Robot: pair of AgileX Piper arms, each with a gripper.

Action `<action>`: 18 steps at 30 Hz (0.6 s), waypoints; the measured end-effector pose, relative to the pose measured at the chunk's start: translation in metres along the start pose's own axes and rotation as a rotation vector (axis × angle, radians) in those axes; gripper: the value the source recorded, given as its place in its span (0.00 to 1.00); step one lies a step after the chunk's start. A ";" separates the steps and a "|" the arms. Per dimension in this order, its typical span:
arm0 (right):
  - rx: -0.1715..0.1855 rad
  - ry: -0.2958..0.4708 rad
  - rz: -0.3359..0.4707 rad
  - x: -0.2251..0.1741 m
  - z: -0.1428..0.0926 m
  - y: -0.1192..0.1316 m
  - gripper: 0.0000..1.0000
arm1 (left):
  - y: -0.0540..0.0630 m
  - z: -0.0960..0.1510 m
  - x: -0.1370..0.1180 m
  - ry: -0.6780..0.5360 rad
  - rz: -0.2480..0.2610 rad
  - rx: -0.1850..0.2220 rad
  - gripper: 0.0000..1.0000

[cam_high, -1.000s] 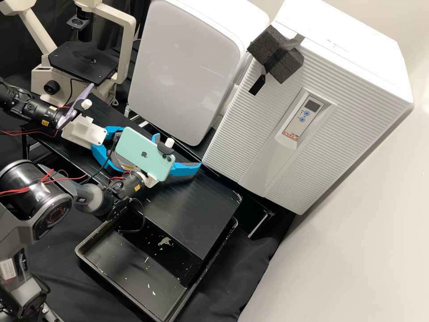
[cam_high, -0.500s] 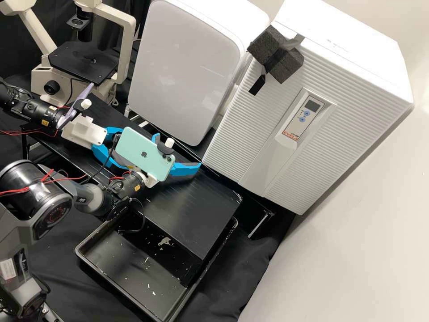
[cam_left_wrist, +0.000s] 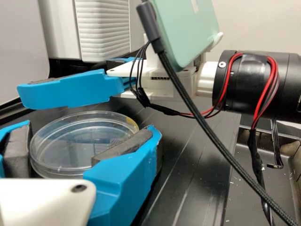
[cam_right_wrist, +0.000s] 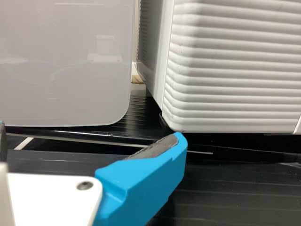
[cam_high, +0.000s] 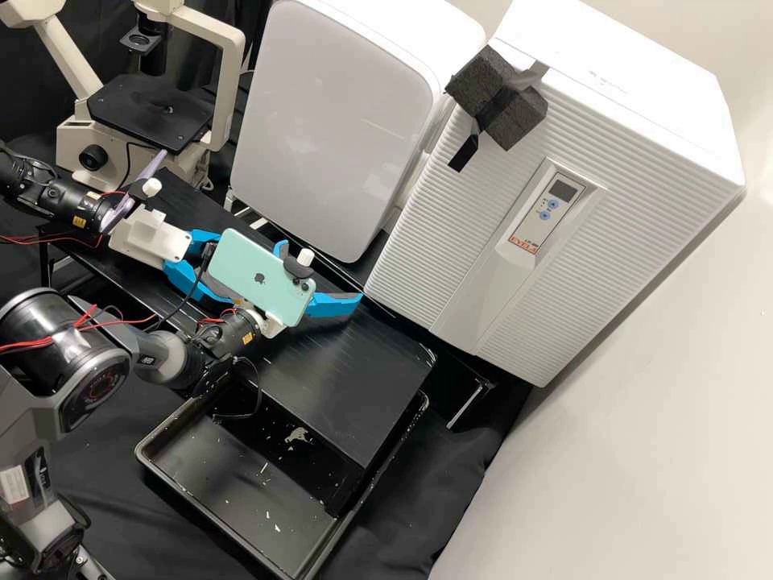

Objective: Place the petri dish on the microscope

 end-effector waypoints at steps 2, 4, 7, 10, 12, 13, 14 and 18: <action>0.000 0.000 0.000 0.000 0.000 0.000 1.00 | -0.001 0.000 -0.001 0.002 0.007 -0.006 0.00; 0.000 0.000 0.000 0.000 0.000 0.000 1.00 | -0.002 -0.001 -0.002 0.001 0.010 -0.001 0.00; 0.000 0.000 0.000 0.000 0.000 0.000 1.00 | -0.004 -0.006 -0.007 0.006 0.022 -0.006 0.00; 0.000 0.000 0.000 0.000 0.000 0.000 1.00 | -0.004 -0.014 -0.017 0.035 0.038 -0.016 0.00; 0.000 0.000 0.000 0.000 0.000 0.000 1.00 | -0.003 -0.022 -0.028 0.066 0.041 -0.021 0.00; 0.000 0.000 0.000 0.000 0.000 0.000 1.00 | -0.002 -0.025 -0.033 0.080 0.046 -0.021 0.00; 0.000 0.000 0.000 0.000 0.000 0.000 1.00 | -0.001 -0.030 -0.040 0.104 0.051 -0.031 0.00; 0.000 0.000 0.000 0.000 0.000 0.000 1.00 | 0.002 -0.050 -0.070 0.203 0.076 -0.090 0.00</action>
